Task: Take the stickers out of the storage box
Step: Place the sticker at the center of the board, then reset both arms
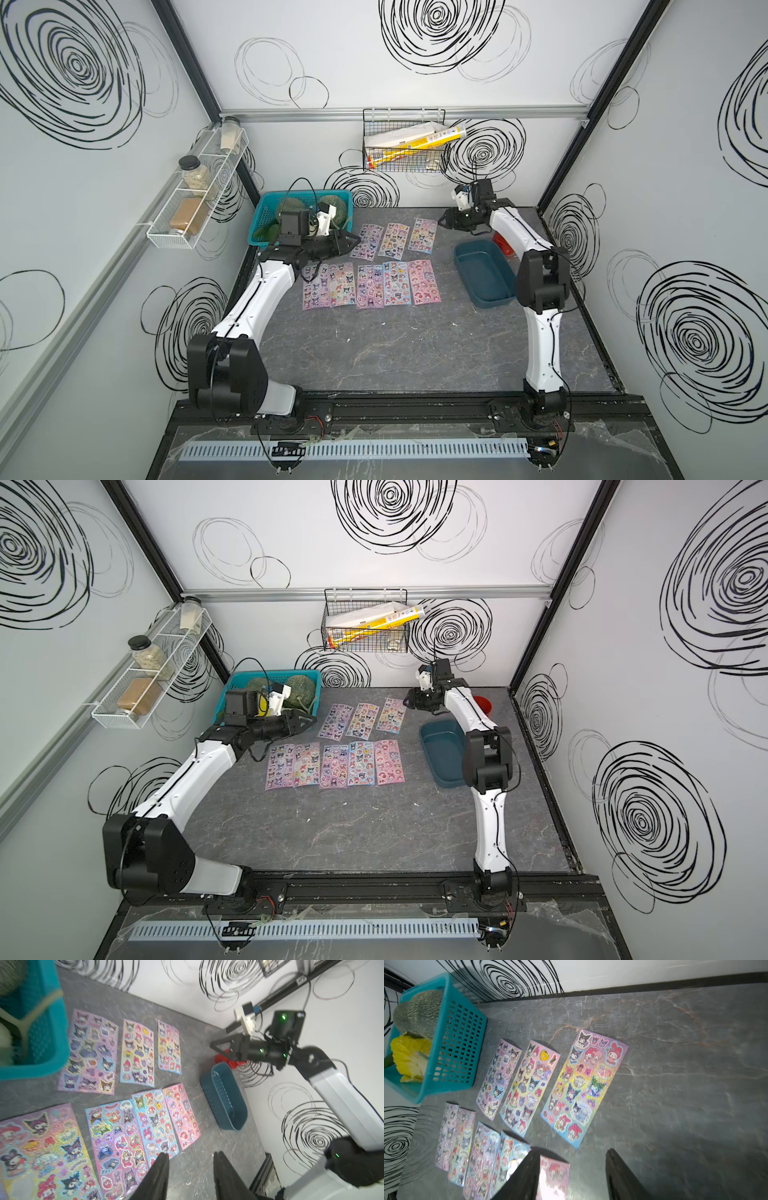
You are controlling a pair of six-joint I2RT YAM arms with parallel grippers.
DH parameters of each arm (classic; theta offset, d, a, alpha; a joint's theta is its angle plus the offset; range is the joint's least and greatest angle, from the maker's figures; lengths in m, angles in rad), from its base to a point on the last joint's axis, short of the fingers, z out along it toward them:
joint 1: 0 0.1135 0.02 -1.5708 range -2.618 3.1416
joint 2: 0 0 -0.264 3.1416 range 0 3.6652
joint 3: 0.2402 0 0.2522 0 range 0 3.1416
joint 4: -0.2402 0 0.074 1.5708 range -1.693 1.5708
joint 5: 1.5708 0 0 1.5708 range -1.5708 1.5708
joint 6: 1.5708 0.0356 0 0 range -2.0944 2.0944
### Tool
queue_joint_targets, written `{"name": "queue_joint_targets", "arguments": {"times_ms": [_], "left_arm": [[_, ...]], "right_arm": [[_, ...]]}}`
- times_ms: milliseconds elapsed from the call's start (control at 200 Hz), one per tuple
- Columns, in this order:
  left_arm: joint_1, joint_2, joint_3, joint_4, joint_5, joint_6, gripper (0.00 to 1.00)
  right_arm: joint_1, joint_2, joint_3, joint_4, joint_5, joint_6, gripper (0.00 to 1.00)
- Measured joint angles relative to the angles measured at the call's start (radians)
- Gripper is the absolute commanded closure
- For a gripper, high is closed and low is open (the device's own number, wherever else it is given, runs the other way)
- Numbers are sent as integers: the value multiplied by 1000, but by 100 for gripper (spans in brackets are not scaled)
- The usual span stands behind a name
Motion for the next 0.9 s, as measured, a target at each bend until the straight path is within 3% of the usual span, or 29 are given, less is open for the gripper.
{"name": "queue_joint_targets", "arguments": {"times_ms": [135, 245, 330, 496, 556, 686, 901], "left_arm": [[41, -79, -33, 53, -77, -30, 58], [75, -153, -91, 100, -145, -56, 43], [97, -214, -150, 130, -214, -66, 26], [123, -242, -210, 153, -319, -73, 21], [142, -227, -226, 171, -328, -73, 21], [173, -243, -323, 233, -366, -74, 20], [175, -382, -478, 299, -555, -97, 15]], "right_arm": [[0, -274, -262, 89, 47, -18, 41], [0, -496, -520, 183, 101, -28, 36], [0, -660, -724, 262, 172, -29, 24], [-6, -921, -1077, 405, 375, -7, 7], [-13, -965, -1152, 449, 458, 18, 0], [-26, -977, -1226, 517, 651, 101, 0], [-40, -966, -1371, 712, 927, 154, 0]]}}
